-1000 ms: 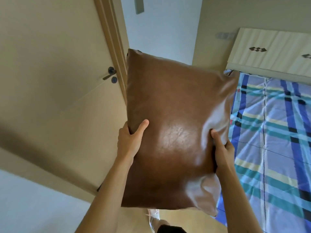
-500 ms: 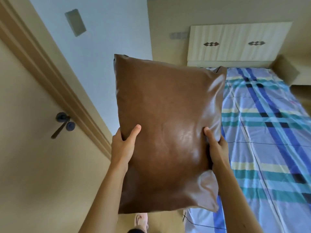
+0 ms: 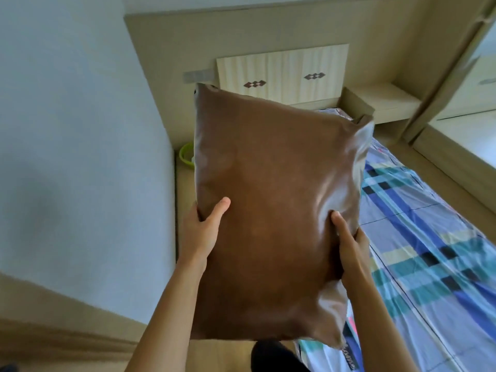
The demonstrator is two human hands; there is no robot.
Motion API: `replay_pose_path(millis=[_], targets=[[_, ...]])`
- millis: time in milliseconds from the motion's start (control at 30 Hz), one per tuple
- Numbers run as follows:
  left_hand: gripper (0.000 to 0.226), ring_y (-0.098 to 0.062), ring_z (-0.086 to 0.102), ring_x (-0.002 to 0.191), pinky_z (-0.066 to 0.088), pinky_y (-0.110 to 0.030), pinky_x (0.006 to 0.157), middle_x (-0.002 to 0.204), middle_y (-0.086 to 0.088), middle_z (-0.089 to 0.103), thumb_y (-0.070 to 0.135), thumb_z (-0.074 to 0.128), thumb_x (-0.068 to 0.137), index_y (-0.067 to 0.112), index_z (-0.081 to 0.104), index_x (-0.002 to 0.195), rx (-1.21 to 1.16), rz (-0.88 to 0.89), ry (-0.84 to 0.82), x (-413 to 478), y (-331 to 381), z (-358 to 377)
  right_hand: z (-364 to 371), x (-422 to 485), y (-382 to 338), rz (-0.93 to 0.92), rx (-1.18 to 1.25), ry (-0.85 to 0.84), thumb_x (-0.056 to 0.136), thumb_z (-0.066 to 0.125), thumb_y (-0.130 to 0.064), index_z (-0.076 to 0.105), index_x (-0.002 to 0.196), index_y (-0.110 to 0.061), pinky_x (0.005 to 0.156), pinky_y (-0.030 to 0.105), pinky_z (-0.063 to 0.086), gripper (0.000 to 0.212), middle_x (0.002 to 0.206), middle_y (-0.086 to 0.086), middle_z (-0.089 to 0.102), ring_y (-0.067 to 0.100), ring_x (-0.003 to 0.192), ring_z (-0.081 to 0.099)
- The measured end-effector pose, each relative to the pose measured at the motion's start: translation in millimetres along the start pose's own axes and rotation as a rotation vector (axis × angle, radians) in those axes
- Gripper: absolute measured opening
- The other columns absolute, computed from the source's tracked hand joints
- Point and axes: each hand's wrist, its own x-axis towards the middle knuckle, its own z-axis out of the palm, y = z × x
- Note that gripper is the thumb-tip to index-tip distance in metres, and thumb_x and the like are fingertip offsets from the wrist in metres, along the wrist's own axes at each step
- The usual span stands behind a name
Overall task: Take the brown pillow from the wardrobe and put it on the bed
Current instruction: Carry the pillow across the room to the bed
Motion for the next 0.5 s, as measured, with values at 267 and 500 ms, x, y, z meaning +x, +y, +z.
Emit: replay_pose_path(millis=[267, 500], targets=[[0.035, -0.002, 0.065, 0.095, 0.051, -0.023, 0.072, 0.101, 0.026, 0.067, 0.066, 0.077, 0.078, 0.047, 0.060, 0.102, 0.068, 0.034, -0.107, 154.7, 28.6, 58.9, 70.3, 110.3, -9.3, 0.037, 0.039, 0.117, 0.057, 0.080, -0.077, 0.074, 0.118, -0.023, 0.072, 0.030, 0.058, 0.081, 0.091, -0.010, 0.083, 0.016, 0.090, 0.079], [0.028, 0.000, 0.063, 0.093, 0.048, -0.022, 0.070, 0.100, 0.025, 0.066, 0.062, 0.077, 0.080, 0.045, 0.060, 0.095, 0.072, 0.018, -0.087, 275.2, 78.6, 98.8, 150.1, 218.6, -60.4, 0.057, 0.074, 0.073, 0.056, 0.081, -0.071, 0.073, 0.108, -0.026, 0.062, 0.020, 0.059, 0.070, 0.091, -0.009, 0.083, 0.009, 0.081, 0.078]])
